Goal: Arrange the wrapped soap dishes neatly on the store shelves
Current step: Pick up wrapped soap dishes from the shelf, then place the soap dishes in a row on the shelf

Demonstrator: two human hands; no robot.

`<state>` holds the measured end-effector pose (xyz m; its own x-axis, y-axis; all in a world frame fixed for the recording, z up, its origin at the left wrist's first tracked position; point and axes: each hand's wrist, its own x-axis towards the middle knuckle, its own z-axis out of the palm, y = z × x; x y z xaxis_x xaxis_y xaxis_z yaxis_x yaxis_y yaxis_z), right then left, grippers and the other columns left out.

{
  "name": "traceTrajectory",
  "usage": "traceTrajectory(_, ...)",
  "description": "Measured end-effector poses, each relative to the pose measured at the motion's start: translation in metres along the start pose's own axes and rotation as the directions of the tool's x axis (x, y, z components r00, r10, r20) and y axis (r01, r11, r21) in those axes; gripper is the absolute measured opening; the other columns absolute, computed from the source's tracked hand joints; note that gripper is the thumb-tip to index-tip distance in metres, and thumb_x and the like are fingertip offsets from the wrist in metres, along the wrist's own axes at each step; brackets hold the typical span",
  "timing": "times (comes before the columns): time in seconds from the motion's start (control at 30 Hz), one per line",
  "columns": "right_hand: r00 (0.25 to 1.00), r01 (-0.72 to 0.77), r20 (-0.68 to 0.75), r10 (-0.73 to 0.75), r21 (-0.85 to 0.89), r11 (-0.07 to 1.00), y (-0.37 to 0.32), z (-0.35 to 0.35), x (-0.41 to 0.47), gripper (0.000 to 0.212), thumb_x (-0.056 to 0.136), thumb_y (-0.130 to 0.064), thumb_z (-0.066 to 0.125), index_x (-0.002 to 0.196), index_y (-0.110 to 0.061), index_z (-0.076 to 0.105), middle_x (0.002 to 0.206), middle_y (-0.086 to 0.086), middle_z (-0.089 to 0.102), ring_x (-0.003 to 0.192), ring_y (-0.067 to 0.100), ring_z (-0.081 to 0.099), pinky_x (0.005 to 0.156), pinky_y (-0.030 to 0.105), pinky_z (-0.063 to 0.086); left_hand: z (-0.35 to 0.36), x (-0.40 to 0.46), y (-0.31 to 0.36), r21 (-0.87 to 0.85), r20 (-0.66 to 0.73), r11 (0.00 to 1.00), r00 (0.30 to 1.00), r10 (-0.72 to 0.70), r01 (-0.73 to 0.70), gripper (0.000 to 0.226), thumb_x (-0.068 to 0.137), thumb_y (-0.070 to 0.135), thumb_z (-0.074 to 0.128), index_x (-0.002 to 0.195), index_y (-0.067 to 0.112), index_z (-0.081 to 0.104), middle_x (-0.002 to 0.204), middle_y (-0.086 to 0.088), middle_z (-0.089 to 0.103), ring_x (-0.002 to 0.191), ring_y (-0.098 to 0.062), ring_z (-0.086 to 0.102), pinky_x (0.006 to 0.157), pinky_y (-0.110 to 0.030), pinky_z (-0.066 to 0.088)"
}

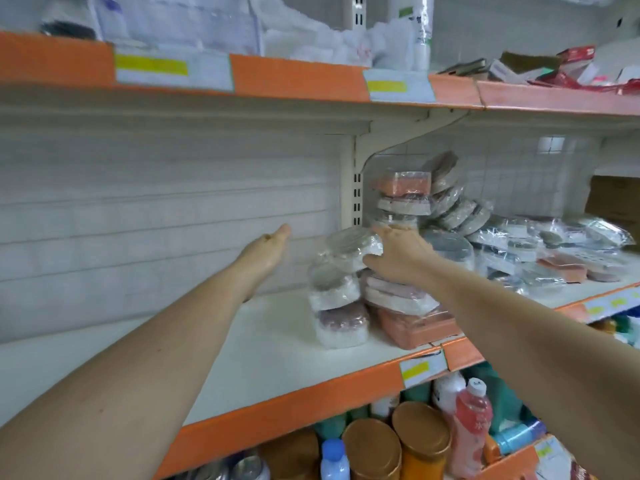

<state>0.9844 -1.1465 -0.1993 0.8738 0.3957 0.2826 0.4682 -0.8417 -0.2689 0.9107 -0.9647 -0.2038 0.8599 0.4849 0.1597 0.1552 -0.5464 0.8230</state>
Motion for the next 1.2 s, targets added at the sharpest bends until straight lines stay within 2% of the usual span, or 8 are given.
traceTrajectory(0.3, 0.93, 0.345, 0.088, -0.356, 0.121, 0.931, -0.264, 0.02, -0.111, 0.056, 0.091, -0.034, 0.054, 0.143, -0.021, 0.035, 0.144, 0.01, 0.039, 0.131, 0.028, 0.037, 0.105, 0.036, 0.036, -0.261, -0.161, -0.092, 0.252, -0.324, 0.968, 0.941, 0.098, -0.015, 0.053, 0.095, 0.036, 0.047, 0.143, 0.023, 0.031, 0.147, -0.005, 0.034, 0.128, -0.023, 0.04, 0.093, -0.028, 0.033)
traceTrajectory(0.43, 0.808, 0.546, 0.119, -0.577, 0.218, 0.809, -0.392, 0.015, -0.174, 0.051, 0.094, -0.031, 0.051, 0.142, -0.019, 0.037, 0.145, 0.003, 0.04, 0.13, 0.022, 0.04, 0.099, 0.029, 0.034, -0.38, -0.245, -0.123, 0.331, -0.466, 0.942, 0.877, 0.114, 0.053, 0.049, 0.094, 0.031, 0.052, 0.14, 0.022, 0.037, 0.142, -0.005, 0.04, 0.125, -0.023, 0.044, 0.094, -0.03, 0.039)
traceTrajectory(0.57, 0.681, 0.705, -0.011, -0.732, 0.283, 0.651, -0.504, -0.013, -0.229, 0.049, 0.093, -0.03, 0.053, 0.139, -0.02, 0.041, 0.142, 0.004, 0.044, 0.127, 0.022, 0.043, 0.095, 0.026, 0.035, -0.478, -0.312, -0.138, 0.344, -0.62, 0.933, 0.771, 0.143, 0.103, 0.046, 0.093, 0.03, 0.052, 0.137, 0.024, 0.041, 0.139, -0.003, 0.042, 0.118, -0.02, 0.047, 0.086, -0.024, 0.036)
traceTrajectory(0.63, 0.627, 0.765, -0.103, -0.772, 0.269, 0.585, -0.552, -0.03, -0.248, 0.049, 0.091, -0.031, 0.055, 0.138, -0.02, 0.043, 0.14, 0.005, 0.046, 0.126, 0.023, 0.043, 0.096, 0.028, 0.036, -0.515, -0.337, -0.145, 0.334, -0.676, 0.933, 0.723, 0.14, 0.132, 0.045, 0.093, 0.029, 0.052, 0.136, 0.022, 0.041, 0.137, -0.003, 0.043, 0.111, -0.021, 0.048, 0.084, -0.026, 0.038)
traceTrajectory(0.73, 0.558, 0.822, -0.193, -0.807, 0.257, 0.508, -0.61, -0.053, -0.264, 0.047, 0.09, -0.029, 0.057, 0.135, -0.019, 0.046, 0.134, 0.005, 0.051, 0.12, 0.023, 0.048, 0.091, 0.025, 0.038, -0.561, -0.366, -0.162, 0.337, -0.722, 0.92, 0.682, 0.117, 0.199, 0.045, 0.093, 0.029, 0.052, 0.136, 0.022, 0.042, 0.137, -0.004, 0.043, 0.118, -0.022, 0.047, 0.093, -0.03, 0.04)
traceTrajectory(0.9, 0.505, 0.863, -0.284, -0.815, 0.199, 0.465, -0.693, -0.065, -0.271, 0.049, 0.088, -0.035, 0.057, 0.134, -0.021, 0.047, 0.131, 0.008, 0.053, 0.116, 0.025, 0.051, 0.098, 0.032, 0.041, -0.627, -0.393, -0.208, 0.337, -0.768, 0.894, 0.635, 0.08, 0.295, 0.045, 0.094, 0.027, 0.051, 0.137, 0.02, 0.041, 0.138, -0.004, 0.041, 0.121, -0.022, 0.046, 0.091, -0.027, 0.038)
traceTrajectory(1.07, 0.454, 0.889, -0.282, -0.845, 0.205, 0.409, -0.768, -0.055, -0.27, 0.05, 0.091, -0.037, 0.054, 0.137, -0.02, 0.044, 0.137, 0.002, 0.049, 0.125, 0.021, 0.044, 0.089, 0.024, 0.033, -0.691, -0.399, -0.254, 0.347, -0.796, 0.859, 0.602, 0.058, 0.376, 0.045, 0.093, 0.026, 0.052, 0.137, 0.019, 0.041, 0.139, -0.007, 0.04, 0.123, -0.024, 0.043, 0.095, -0.031, 0.038)
traceTrajectory(1.2, 0.375, 0.925, -0.308, -0.874, 0.183, 0.332, -0.862, -0.043, -0.258, 0.049, 0.093, -0.035, 0.053, 0.138, -0.018, 0.044, 0.14, 0.004, 0.046, 0.127, 0.022, 0.041, 0.097, 0.026, 0.033, -0.774, -0.384, -0.286, 0.436, -0.821, 0.759, 0.56, 0.115, 0.484, 0.045, 0.095, 0.026, 0.049, 0.138, 0.019, 0.04, 0.141, -0.008, 0.039, 0.122, -0.025, 0.045, 0.09, -0.028, 0.037)
